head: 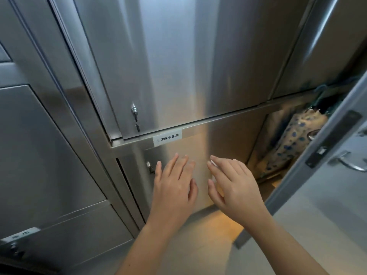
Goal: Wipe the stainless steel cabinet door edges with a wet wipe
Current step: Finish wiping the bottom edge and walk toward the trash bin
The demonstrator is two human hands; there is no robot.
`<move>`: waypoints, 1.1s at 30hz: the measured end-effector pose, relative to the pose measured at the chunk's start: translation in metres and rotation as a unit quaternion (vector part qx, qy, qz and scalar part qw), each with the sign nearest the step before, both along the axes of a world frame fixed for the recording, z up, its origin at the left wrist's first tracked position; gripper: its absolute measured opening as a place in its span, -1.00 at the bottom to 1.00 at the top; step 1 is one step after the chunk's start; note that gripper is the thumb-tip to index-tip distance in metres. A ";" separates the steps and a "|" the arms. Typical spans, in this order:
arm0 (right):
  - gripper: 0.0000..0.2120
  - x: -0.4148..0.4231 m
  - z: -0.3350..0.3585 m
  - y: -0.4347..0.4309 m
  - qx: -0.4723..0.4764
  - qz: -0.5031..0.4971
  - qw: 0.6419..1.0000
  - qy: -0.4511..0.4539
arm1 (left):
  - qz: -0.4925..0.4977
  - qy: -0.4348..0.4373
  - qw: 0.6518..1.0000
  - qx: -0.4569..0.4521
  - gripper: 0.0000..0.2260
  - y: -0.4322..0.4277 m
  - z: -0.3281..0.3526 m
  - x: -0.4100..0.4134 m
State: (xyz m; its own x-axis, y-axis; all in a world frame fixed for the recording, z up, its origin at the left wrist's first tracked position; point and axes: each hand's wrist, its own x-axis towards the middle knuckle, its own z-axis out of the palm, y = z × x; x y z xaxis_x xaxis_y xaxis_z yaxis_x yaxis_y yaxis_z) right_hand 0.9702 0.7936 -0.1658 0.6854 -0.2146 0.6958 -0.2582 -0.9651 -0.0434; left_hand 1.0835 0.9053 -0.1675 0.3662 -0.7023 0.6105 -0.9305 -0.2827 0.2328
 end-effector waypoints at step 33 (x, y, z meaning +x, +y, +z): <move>-0.66 -0.102 -0.031 -0.114 0.053 -0.264 0.963 0.024 | -0.261 0.048 0.962 0.065 -0.69 -0.184 -0.033 -0.063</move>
State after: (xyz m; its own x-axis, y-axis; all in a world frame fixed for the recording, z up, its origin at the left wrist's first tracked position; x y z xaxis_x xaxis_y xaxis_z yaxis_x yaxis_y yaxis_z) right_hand 0.8687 0.6794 -0.1969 0.4922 -0.6107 0.6203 -0.7160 -0.6893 -0.1104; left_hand 1.0207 0.7212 -0.2003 -0.0066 -0.8744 0.4852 -0.9295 0.1843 0.3195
